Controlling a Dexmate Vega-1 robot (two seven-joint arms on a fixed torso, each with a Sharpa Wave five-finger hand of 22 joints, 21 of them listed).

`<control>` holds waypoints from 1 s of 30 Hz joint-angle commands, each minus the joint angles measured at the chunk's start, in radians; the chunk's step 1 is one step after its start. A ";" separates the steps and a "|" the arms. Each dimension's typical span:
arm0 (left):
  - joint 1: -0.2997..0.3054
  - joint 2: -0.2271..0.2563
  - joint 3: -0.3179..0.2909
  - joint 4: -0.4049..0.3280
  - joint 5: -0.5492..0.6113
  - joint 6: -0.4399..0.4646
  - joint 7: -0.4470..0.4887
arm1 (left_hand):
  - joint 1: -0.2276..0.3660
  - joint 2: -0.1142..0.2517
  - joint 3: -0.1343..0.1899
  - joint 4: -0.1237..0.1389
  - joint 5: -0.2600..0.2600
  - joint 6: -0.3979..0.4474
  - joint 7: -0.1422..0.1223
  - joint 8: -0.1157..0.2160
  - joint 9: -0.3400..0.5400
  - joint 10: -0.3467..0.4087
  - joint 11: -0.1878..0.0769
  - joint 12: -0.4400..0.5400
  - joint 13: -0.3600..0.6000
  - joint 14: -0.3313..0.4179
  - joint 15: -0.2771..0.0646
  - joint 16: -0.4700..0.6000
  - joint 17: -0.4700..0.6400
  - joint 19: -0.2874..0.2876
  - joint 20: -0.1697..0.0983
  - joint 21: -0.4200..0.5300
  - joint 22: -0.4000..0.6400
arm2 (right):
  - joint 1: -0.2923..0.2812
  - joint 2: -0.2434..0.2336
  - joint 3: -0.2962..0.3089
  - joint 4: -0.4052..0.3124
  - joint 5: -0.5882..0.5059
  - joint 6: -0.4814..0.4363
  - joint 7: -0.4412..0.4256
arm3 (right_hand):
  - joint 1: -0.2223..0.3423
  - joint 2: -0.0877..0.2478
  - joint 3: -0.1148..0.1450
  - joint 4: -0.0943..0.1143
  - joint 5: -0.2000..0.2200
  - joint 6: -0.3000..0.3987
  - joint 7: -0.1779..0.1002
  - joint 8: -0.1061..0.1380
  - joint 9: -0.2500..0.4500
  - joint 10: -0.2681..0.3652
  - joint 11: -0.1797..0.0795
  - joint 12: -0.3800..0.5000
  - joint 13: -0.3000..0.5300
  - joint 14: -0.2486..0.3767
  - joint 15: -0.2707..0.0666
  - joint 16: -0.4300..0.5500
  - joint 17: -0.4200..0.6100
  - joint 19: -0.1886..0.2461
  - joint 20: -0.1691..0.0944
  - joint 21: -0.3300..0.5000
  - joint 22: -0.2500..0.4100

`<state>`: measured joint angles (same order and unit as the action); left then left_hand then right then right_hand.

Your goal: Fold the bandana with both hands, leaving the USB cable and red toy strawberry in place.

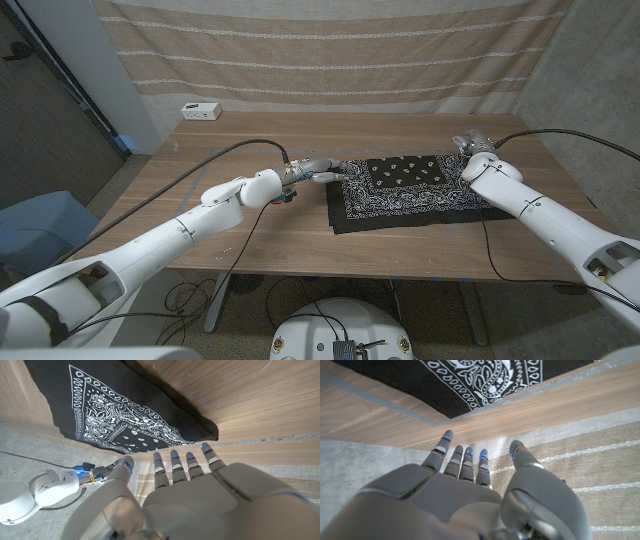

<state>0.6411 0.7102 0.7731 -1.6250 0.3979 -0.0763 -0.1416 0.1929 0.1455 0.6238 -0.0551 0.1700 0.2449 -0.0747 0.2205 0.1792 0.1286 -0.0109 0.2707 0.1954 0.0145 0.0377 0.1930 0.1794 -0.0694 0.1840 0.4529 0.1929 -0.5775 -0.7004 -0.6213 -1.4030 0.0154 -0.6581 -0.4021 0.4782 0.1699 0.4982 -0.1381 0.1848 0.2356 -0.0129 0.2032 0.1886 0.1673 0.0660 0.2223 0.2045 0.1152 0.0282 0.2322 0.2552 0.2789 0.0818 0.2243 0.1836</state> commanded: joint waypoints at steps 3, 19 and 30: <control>0.003 0.009 0.009 -0.018 0.016 0.020 -0.028 | -0.013 -0.004 0.004 0.005 0.002 0.020 0.006 0.006 0.003 0.015 0.004 0.011 0.003 0.007 0.004 0.003 0.002 0.008 -0.001 -0.003 0.004 | 0.073 0.009 -0.101 0.048 -0.080 -0.202 0.052 | 0.019 0.002 0.003 -0.009 -0.003 -0.002 0.000 -0.004 0.003 -0.005 -0.002 -0.006 0.002 -0.014 -0.003 -0.008 0.001 -0.001 -0.009 0.000 0.004; 0.000 0.009 0.018 -0.016 0.035 0.026 -0.039 | -0.019 -0.009 0.003 0.009 0.002 0.051 0.021 0.006 0.003 0.032 0.009 0.010 0.003 0.014 0.000 0.004 0.001 0.013 -0.001 -0.004 0.004 | 0.221 0.075 -0.251 0.216 -0.128 -0.341 0.174 | 0.039 0.003 -0.003 0.000 -0.006 -0.041 -0.011 -0.018 0.004 -0.098 -0.011 -0.033 0.002 -0.103 0.001 -0.035 -0.004 -0.048 -0.021 -0.016 0.004; -0.007 0.005 0.022 -0.007 0.039 0.030 -0.045 | -0.021 -0.011 0.003 0.010 0.003 0.053 0.020 0.001 0.003 0.033 0.007 0.007 0.003 0.014 -0.003 0.003 0.001 0.014 -0.003 -0.005 0.004 | 0.334 0.135 -0.349 0.384 -0.125 -0.369 0.311 | 0.032 0.009 -0.018 0.028 -0.006 -0.062 -0.022 -0.016 0.006 -0.223 -0.008 -0.042 0.001 -0.226 0.016 -0.051 0.000 -0.134 -0.029 -0.033 0.005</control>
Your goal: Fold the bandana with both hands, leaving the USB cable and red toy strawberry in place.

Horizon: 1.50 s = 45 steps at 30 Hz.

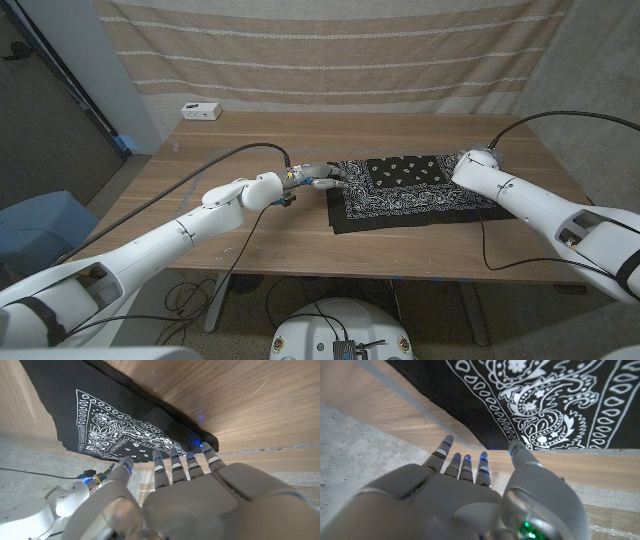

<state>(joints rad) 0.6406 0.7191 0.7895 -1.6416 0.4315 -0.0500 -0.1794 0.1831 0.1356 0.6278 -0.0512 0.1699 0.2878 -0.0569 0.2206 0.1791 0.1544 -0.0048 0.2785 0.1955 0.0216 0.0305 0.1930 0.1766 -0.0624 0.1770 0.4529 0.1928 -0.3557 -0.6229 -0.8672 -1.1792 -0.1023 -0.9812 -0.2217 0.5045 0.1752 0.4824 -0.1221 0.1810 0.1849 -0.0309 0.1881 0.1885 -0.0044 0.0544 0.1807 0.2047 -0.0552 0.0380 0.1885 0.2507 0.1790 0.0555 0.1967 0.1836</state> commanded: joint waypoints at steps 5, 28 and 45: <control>-0.011 -0.006 0.009 0.013 0.007 0.008 -0.014 | -0.012 -0.001 0.000 0.006 0.003 0.010 0.003 -0.001 0.003 0.007 0.000 -0.002 0.002 0.006 0.004 0.002 0.003 0.007 0.004 -0.006 0.004 | 0.124 0.066 -0.120 0.186 -0.008 -0.047 0.142 | 0.004 0.006 -0.004 0.018 -0.003 0.028 -0.015 0.014 0.007 -0.047 0.003 0.010 0.001 -0.062 0.007 0.000 0.005 -0.039 -0.001 -0.001 0.005; -0.029 -0.014 0.034 0.024 0.045 0.007 -0.021 | -0.020 -0.011 -0.002 0.007 0.004 0.048 -0.013 -0.006 0.003 0.037 -0.059 -0.006 0.001 0.008 -0.003 0.001 0.002 0.011 0.009 -0.011 0.004 | -0.055 -0.057 -0.028 -0.059 -0.077 0.159 -0.071 | 0.356 -0.021 0.059 -0.052 0.020 0.817 0.067 0.297 0.051 0.398 -0.087 0.096 -0.010 0.250 -0.120 0.112 -0.023 0.184 -0.028 0.069 0.002; -0.016 -0.007 0.032 -0.003 0.050 0.037 -0.033 | -0.028 -0.017 -0.005 0.010 0.003 0.025 -0.011 -0.024 0.003 0.006 -0.036 -0.027 0.001 -0.006 0.001 -0.005 0.003 0.006 0.003 -0.017 0.004 | -0.180 -0.025 0.070 -0.096 -0.198 0.277 -0.384 | 0.338 -0.017 -0.045 0.017 0.040 0.808 0.050 0.363 0.111 0.498 -0.137 0.094 0.002 0.325 -0.215 0.168 0.016 0.189 -0.112 0.069 0.008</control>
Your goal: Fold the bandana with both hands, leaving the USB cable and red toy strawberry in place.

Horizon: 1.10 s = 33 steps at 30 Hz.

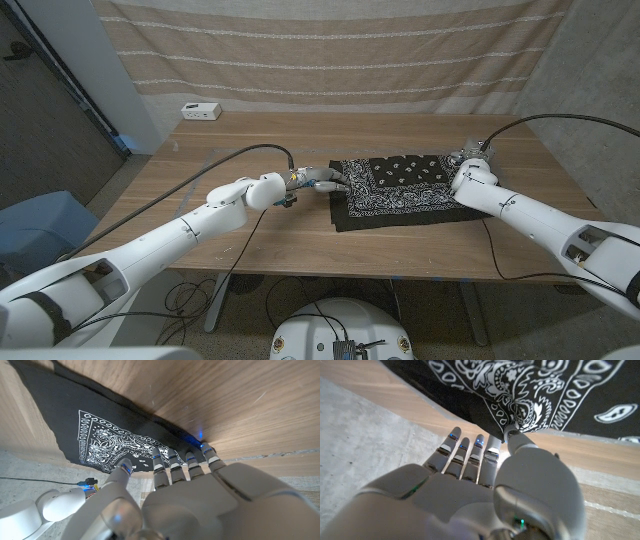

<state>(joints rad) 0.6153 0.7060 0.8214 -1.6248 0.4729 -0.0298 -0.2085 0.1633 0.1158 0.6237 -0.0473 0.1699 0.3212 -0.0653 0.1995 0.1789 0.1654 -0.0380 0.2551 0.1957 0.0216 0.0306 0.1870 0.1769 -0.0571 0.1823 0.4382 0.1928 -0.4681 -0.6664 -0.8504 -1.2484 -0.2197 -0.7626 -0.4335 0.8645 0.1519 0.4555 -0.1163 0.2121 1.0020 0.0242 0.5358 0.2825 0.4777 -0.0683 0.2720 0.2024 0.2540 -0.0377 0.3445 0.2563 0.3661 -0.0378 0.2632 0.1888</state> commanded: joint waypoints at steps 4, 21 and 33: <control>0.011 0.009 -0.001 -0.025 0.009 0.019 -0.007 | -0.010 0.001 -0.002 0.007 0.003 -0.012 -0.002 -0.005 0.004 -0.007 0.000 -0.006 0.001 -0.006 0.000 0.001 0.003 -0.001 -0.003 -0.003 0.004 | -0.084 0.039 0.067 -0.006 -0.112 0.079 -0.261 | -0.027 0.006 -0.025 0.021 0.019 -0.016 -0.011 0.036 0.040 0.038 -0.040 0.005 0.010 0.044 -0.160 0.017 0.014 0.015 -0.038 0.009 0.005; 0.009 0.007 0.003 -0.038 0.021 0.022 -0.018 | -0.016 -0.004 -0.005 0.007 0.003 -0.012 -0.005 -0.008 0.004 -0.004 -0.006 -0.009 0.001 -0.008 -0.001 0.002 0.003 -0.001 -0.003 -0.006 0.004 | -0.128 -0.032 0.098 -0.296 -0.152 -0.065 -0.122 | -0.030 0.010 -0.035 0.039 0.041 -0.032 -0.023 0.088 0.091 0.000 -0.033 -0.023 0.022 -0.003 -0.133 -0.012 0.026 -0.010 -0.017 0.003 0.006; 0.015 0.007 0.003 -0.051 0.031 0.028 -0.015 | -0.018 -0.007 -0.006 0.007 0.003 -0.014 -0.008 -0.009 0.004 -0.007 -0.002 -0.013 0.001 -0.009 -0.002 0.001 0.002 -0.002 -0.001 -0.008 0.005 | -0.160 -0.063 0.115 -0.496 -0.197 -0.176 -0.045 | 0.001 0.017 -0.040 0.022 0.051 -0.020 -0.008 0.112 0.095 -0.001 -0.011 -0.034 0.023 -0.047 -0.090 -0.025 0.034 -0.035 0.017 -0.006 0.006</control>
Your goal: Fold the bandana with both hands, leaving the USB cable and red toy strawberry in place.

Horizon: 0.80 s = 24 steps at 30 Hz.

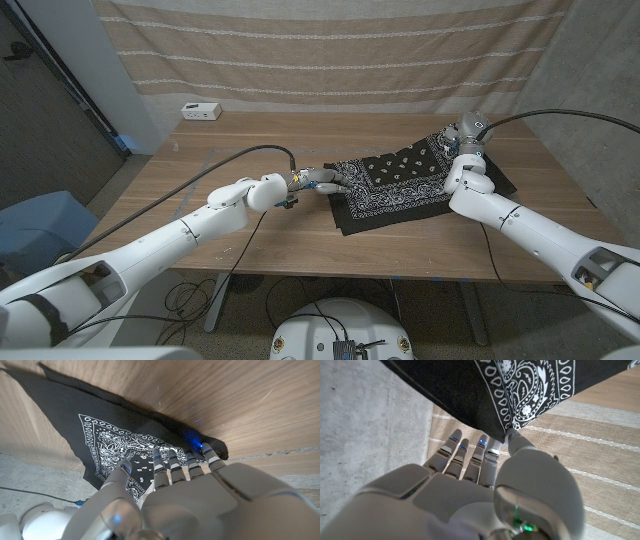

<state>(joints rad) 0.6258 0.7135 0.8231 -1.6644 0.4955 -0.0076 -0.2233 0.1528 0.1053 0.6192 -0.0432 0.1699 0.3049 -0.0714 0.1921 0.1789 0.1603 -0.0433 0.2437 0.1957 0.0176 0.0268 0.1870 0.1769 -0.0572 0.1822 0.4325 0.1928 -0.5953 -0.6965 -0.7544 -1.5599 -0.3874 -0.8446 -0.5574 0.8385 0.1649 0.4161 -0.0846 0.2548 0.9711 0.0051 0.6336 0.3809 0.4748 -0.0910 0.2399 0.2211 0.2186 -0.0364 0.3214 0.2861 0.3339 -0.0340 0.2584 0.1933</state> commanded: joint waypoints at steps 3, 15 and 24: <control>0.004 0.000 0.002 -0.011 0.010 0.005 -0.001 | -0.007 0.003 -0.001 0.002 0.004 0.001 -0.002 -0.002 0.004 -0.002 0.002 -0.003 0.001 -0.005 0.002 0.001 0.002 -0.001 -0.001 -0.003 0.005 | -0.052 -0.036 0.044 -0.226 -0.010 -0.080 0.088 | 0.048 0.000 0.010 -0.024 0.019 0.031 0.030 0.021 -0.014 0.009 0.025 -0.004 0.004 -0.022 -0.067 -0.014 -0.003 -0.016 0.038 -0.006 0.000; -0.006 -0.005 0.002 0.011 0.006 -0.015 0.001 | -0.007 0.003 -0.001 0.001 0.004 -0.003 -0.003 -0.005 0.004 -0.003 -0.001 -0.005 0.001 -0.006 0.002 0.001 0.002 -0.001 0.000 -0.005 0.005 | -0.104 -0.014 0.151 -0.333 0.108 -0.005 0.119 | 0.067 -0.004 0.027 -0.038 0.038 0.040 0.059 0.019 -0.037 0.013 0.044 -0.010 0.003 -0.046 -0.031 -0.039 -0.015 -0.040 0.069 -0.015 -0.001; -0.013 -0.005 0.000 0.034 -0.002 -0.038 0.007 | -0.008 0.002 -0.001 -0.001 0.004 -0.005 -0.004 -0.005 0.004 -0.002 -0.001 -0.006 0.001 -0.006 0.003 0.001 0.001 -0.001 0.000 -0.006 0.005 | -0.129 0.010 0.242 -0.358 0.269 0.104 0.166 | 0.081 -0.001 0.032 -0.044 0.043 0.041 0.076 0.016 -0.048 0.008 0.071 -0.016 0.002 -0.069 -0.005 -0.051 -0.018 -0.054 0.086 -0.020 -0.001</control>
<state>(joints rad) 0.6210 0.7092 0.8250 -1.6534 0.5029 -0.0229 -0.2234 0.1529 0.1053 0.6193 -0.0432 0.1699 0.3048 -0.0716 0.1885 0.1789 0.1603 -0.0432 0.2400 0.1957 0.0177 0.0269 0.1871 0.1770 -0.0572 0.1822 0.4289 0.1928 -0.6927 -0.7058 -0.6029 -1.8618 -0.2683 -0.8398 -0.4400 0.9047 0.1651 0.4446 -0.1201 0.2926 1.0090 0.0683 0.6490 0.3338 0.4810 -0.0348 0.2238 0.2209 0.1601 -0.0377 0.2726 0.2690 0.2786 0.0396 0.2397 0.1906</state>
